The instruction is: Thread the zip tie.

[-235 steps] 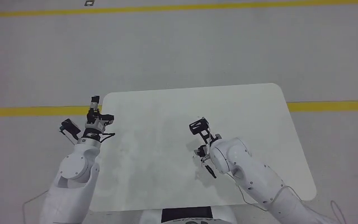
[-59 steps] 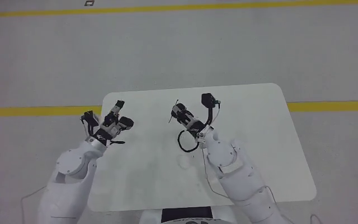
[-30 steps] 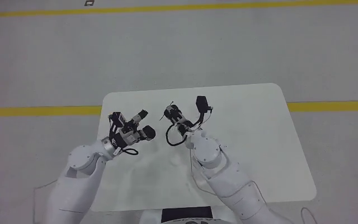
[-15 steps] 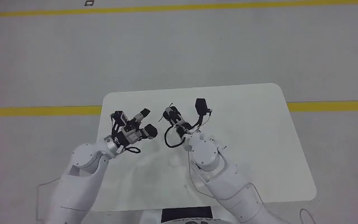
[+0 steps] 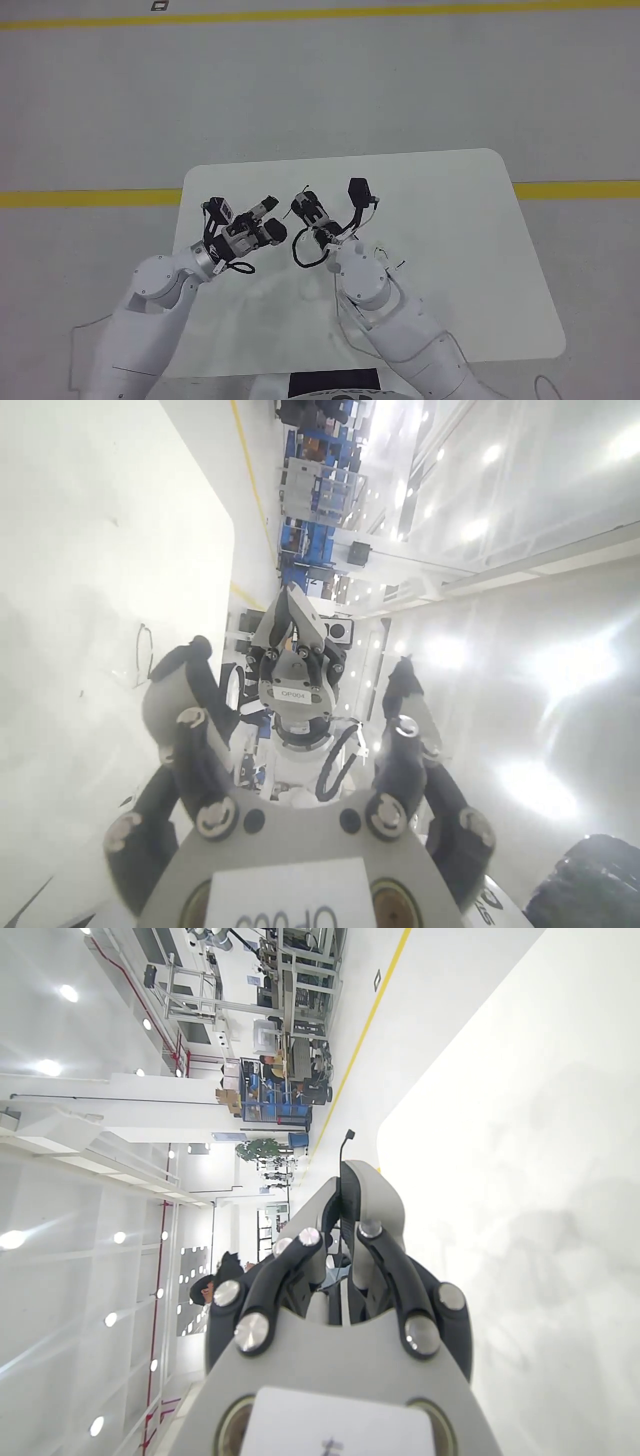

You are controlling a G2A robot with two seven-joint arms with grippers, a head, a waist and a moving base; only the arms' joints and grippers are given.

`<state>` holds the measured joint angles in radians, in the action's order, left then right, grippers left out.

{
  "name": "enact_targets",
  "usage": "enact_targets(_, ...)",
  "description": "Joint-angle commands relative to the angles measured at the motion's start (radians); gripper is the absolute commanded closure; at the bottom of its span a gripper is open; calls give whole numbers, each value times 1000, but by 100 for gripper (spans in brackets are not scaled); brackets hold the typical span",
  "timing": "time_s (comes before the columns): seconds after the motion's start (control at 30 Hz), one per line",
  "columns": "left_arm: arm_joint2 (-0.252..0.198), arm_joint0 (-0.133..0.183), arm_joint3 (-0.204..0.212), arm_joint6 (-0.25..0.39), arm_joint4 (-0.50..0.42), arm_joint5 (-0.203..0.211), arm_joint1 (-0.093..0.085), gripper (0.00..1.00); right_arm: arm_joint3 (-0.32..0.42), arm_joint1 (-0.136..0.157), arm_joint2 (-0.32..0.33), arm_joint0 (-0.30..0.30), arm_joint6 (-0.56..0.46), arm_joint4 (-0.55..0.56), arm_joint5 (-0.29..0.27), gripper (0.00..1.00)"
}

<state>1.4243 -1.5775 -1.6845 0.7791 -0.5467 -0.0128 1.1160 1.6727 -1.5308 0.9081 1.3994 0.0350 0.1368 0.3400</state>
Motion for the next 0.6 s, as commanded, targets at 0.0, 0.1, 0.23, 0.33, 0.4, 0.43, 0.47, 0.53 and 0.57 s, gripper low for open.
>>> enact_targets(0.0, -3, 2, 3, -1, 0, 1, -1, 61, 3, -1, 1, 3, 1, 2, 0, 100)
enact_targets(0.1, -8, 2, 4, -1, 0, 1, -2, 65, 3, -2, 2, 12, 1, 5, 0, 100)
enact_targets(0.23, -12, -2, 7, -1, 1, 2, -4, 67, -1, -4, 5, 22, 5, 8, 0, 100)
enact_targets(0.33, -14, -5, 6, 0, 6, -5, -7, 69, 0, -6, 7, 26, 6, 10, 0, 100)
enact_targets(0.4, -15, -6, 5, 0, 7, -8, -8, 71, 1, -6, 8, 28, 6, 20, 0, 100)
enact_targets(0.43, -16, -6, 5, 0, 8, -9, -9, 72, 3, -7, 8, 30, 6, 22, 0, 100)
enact_targets(0.47, -16, -6, 4, 0, 8, -10, -10, 73, 6, -7, 10, 34, 5, 25, 0, 100)
enact_targets(0.53, -18, -7, 4, 1, 9, -11, -11, 75, 11, -7, 11, 39, 4, 29, 0, 100)
enact_targets(0.57, -18, -7, 3, 1, 9, -11, -11, 76, 15, -8, 12, 42, 2, 29, 0, 100)
